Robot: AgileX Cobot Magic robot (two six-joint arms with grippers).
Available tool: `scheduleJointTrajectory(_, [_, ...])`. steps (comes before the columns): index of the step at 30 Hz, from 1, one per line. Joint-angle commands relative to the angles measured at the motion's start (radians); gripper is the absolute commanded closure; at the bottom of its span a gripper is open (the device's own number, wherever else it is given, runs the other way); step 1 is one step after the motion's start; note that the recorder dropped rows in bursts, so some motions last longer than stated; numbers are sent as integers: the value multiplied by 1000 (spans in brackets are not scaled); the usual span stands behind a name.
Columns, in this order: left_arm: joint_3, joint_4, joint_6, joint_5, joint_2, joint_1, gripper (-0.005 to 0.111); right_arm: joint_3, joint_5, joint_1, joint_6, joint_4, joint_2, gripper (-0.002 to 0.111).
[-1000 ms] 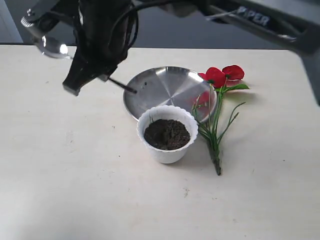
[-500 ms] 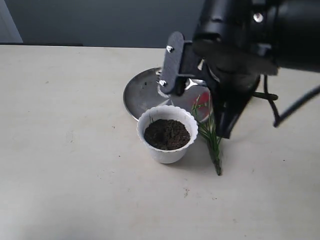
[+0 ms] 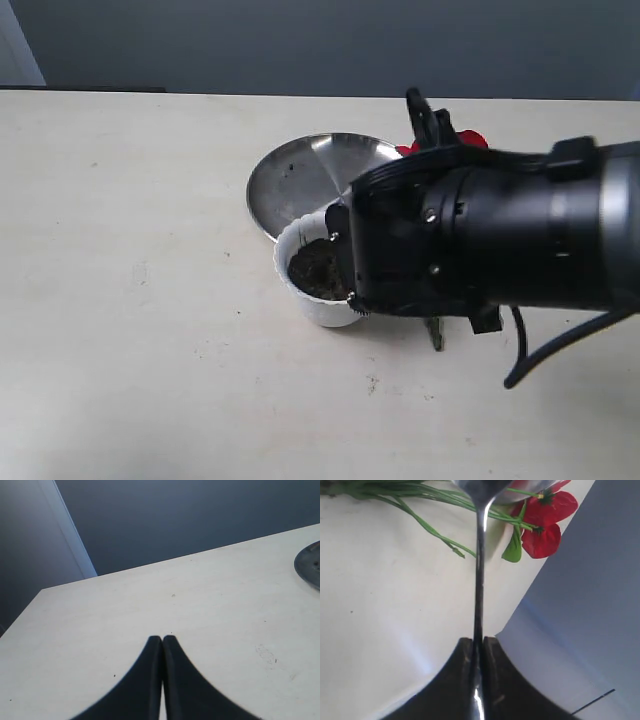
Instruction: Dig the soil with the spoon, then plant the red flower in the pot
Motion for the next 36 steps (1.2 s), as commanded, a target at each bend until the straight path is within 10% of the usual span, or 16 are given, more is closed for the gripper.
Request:
scheduleJointTrajectory(1, [0,-5,-3,-11,-4,1,106,3,-3,4,5,-62,69,109])
scheduleJointTrajectory(36, [0,-5,-3,-11,-4,1,106,-118,-3,2,91,23,233,109])
